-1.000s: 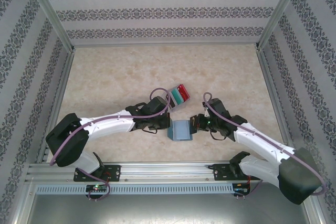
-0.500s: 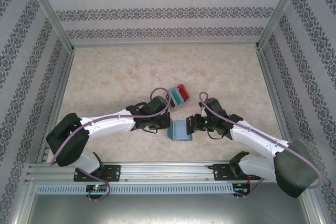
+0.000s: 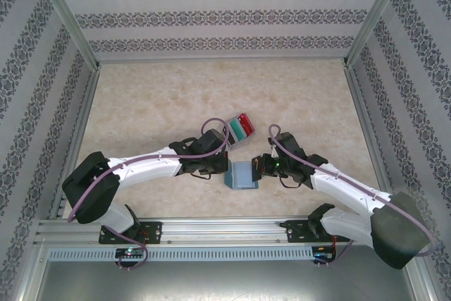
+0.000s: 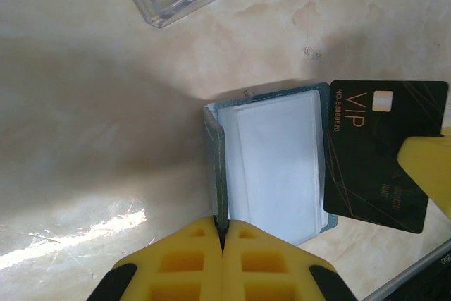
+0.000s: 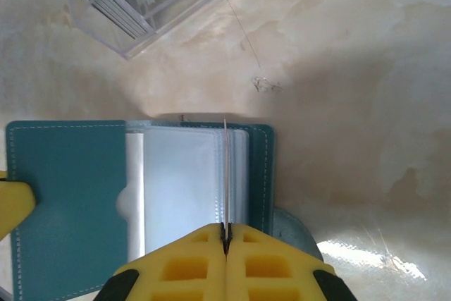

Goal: Put the credit cards into the card holder
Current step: Open the card holder at the center of the table, then insert the credit card into the card slot.

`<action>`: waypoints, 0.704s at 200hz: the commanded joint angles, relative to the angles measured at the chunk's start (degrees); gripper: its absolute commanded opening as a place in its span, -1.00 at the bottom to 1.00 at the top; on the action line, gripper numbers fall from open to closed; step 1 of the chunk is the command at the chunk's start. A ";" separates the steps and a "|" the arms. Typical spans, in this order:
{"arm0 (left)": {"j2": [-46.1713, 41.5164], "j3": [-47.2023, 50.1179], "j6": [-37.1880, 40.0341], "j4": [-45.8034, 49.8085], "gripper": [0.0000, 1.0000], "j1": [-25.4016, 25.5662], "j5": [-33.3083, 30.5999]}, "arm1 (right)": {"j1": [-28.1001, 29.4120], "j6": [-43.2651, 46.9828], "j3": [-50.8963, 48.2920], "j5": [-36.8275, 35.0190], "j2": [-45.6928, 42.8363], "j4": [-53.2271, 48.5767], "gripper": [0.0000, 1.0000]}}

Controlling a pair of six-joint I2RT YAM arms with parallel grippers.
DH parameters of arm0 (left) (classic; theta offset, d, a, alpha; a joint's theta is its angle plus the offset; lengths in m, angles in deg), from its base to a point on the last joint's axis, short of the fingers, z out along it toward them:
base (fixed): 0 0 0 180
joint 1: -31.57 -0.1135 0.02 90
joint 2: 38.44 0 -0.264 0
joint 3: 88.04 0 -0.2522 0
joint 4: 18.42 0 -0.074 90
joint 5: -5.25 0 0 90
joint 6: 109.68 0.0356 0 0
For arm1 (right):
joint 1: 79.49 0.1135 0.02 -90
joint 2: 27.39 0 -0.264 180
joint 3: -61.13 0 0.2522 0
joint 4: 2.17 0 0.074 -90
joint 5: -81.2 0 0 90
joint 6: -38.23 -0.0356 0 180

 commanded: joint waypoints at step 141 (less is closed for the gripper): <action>1.11 1.74 -0.08 0.22 -1.00 -0.34 -0.45 | 2.18 -3.15 2.23 1.02 0.78 2.05 -1.00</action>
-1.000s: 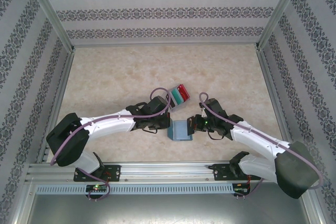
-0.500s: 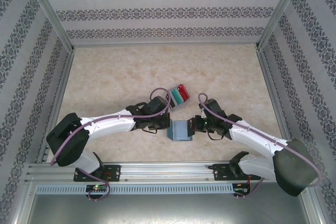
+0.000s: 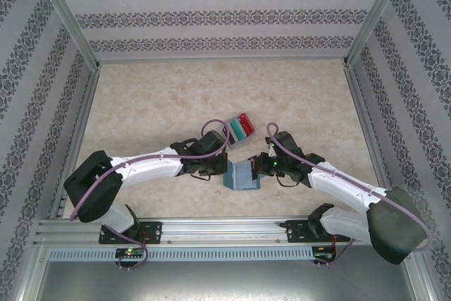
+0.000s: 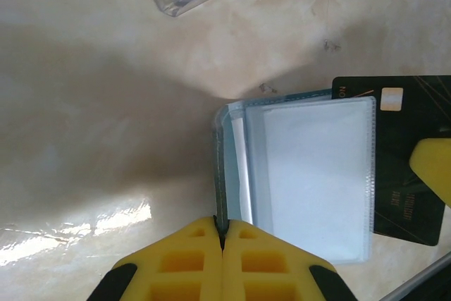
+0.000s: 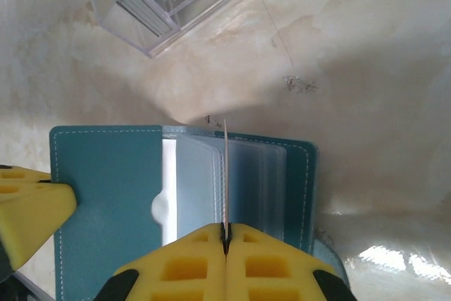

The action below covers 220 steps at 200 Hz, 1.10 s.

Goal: Put the credit cards into the card holder
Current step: Insert the credit card into the card slot.

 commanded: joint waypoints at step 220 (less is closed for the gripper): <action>0.19 2.04 -1.45 -1.82 -1.00 -0.34 0.44 | 0.43 0.44 4.92 -9.10 -4.58 -11.46 -1.00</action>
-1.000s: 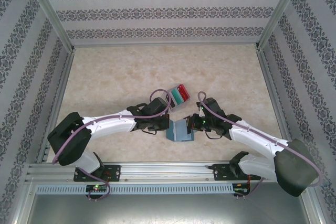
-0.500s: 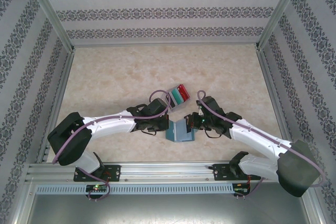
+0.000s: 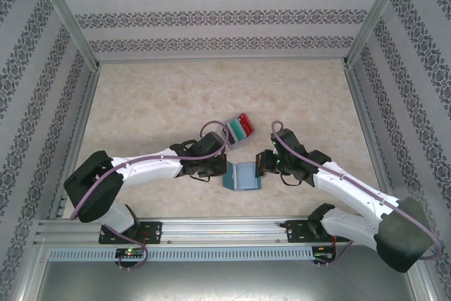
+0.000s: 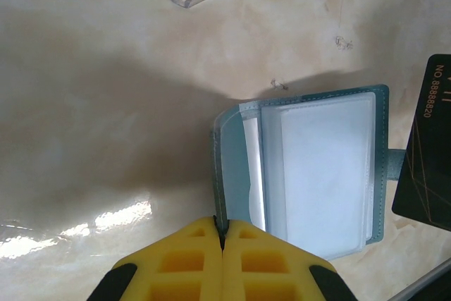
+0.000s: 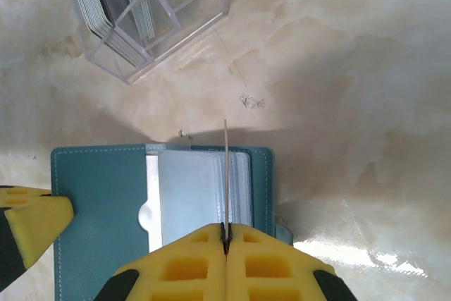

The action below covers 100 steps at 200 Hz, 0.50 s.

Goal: Put the credit cards into the card holder
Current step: Insert the credit card into the card slot.

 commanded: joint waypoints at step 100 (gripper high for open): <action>0.83 0.28 -0.24 -0.51 -1.00 -0.35 0.70 | 0.31 0.96 -2.85 1.66 4.17 4.95 -1.00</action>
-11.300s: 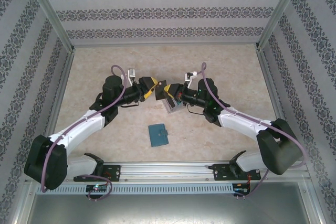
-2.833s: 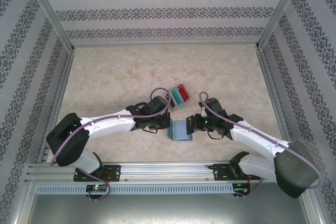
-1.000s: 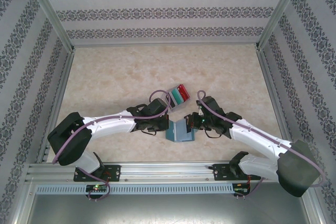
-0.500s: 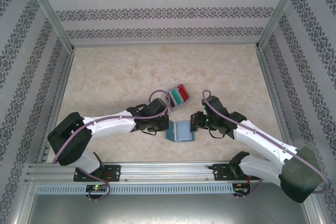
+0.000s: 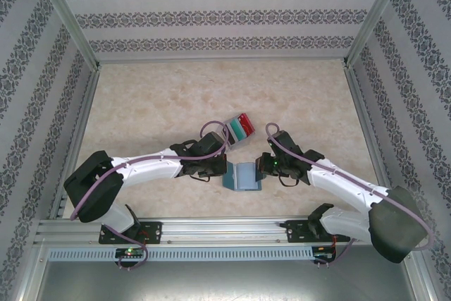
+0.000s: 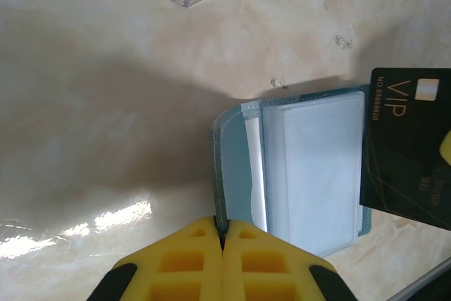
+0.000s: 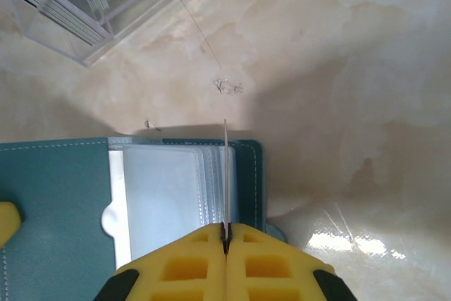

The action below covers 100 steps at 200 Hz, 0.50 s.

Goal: Put the credit cards into the card holder
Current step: Insert the credit card into the card slot.

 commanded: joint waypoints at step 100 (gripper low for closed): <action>0.98 -0.33 0.22 -0.11 -1.00 -0.34 0.31 | 1.02 5.03 0.30 0.39 -1.59 1.11 -1.00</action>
